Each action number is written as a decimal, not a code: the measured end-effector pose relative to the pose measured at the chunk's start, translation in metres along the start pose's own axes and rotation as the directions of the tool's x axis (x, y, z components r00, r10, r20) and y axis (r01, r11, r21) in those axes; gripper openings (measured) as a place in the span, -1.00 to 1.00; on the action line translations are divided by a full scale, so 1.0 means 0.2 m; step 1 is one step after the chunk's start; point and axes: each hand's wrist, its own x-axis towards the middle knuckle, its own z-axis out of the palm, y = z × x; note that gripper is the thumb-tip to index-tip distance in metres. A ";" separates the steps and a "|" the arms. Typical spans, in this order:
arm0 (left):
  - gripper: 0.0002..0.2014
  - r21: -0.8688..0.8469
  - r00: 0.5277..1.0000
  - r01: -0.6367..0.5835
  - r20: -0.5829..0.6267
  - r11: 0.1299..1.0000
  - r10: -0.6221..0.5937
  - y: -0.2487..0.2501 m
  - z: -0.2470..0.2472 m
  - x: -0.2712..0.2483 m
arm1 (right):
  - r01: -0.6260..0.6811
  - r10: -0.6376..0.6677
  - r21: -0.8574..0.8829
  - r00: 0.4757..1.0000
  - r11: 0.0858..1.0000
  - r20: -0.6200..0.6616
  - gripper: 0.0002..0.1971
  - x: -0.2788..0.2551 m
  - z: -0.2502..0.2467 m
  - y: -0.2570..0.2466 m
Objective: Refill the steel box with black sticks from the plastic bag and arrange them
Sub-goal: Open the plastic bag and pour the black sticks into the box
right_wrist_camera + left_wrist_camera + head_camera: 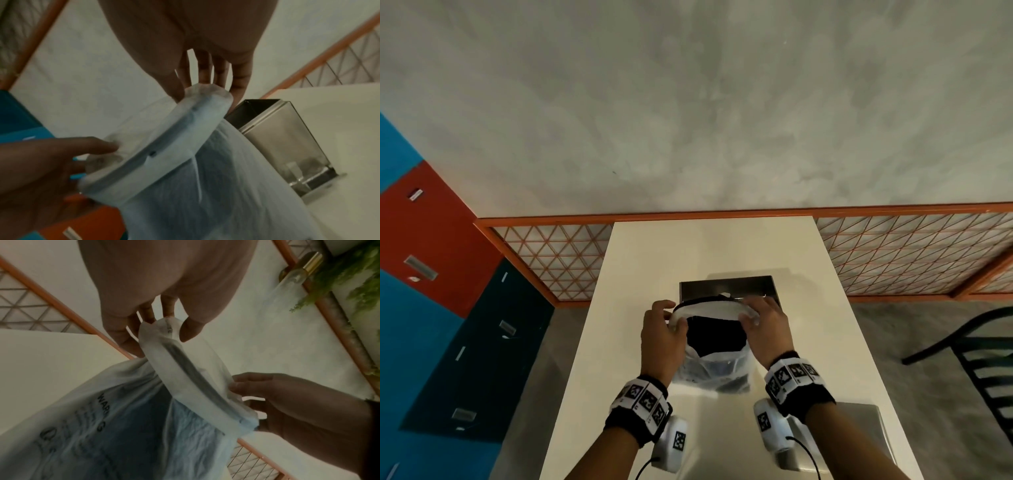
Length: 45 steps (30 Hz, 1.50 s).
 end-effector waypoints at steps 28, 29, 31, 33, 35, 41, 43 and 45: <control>-0.72 -0.275 0.939 0.332 0.192 0.902 -0.287 -0.11 -0.10 0.08 | -0.193 0.082 0.272 0.925 0.943 0.371 -0.70 0.03 -0.07 0.08; -0.68 -0.129 0.969 0.179 0.192 0.975 -0.152 -0.09 -0.11 0.07 | -0.089 0.017 0.156 0.911 0.984 0.411 -0.62 0.02 -0.06 0.06; -0.70 0.118 0.966 -0.058 0.257 0.991 0.026 -0.07 -0.08 0.06 | 0.011 0.005 -0.033 0.886 0.999 0.463 -0.56 0.02 -0.05 0.03; -0.75 0.286 0.947 -0.112 0.320 0.952 0.015 -0.03 -0.04 0.03 | 0.022 0.065 -0.173 0.876 0.985 0.479 -0.57 0.02 -0.02 -0.01; -0.72 0.414 0.943 -0.097 0.328 0.905 -0.049 -0.03 -0.02 0.01 | 0.002 0.149 -0.285 0.848 0.959 0.509 -0.53 0.02 -0.02 -0.03; -0.41 0.425 0.933 -0.153 0.360 0.892 -0.011 -0.03 -0.11 -0.01 | -0.094 0.243 -0.281 0.792 0.955 0.561 -0.38 0.00 -0.15 -0.06; -0.34 0.344 0.940 -0.170 0.339 0.924 0.047 0.00 -0.13 -0.02 | -0.141 0.211 -0.171 0.821 0.975 0.530 -0.26 0.00 -0.17 -0.06; -0.27 0.315 0.944 -0.170 0.325 0.934 0.063 0.00 -0.14 -0.02 | -0.123 0.173 -0.134 0.861 0.983 0.478 -0.20 -0.01 -0.18 -0.06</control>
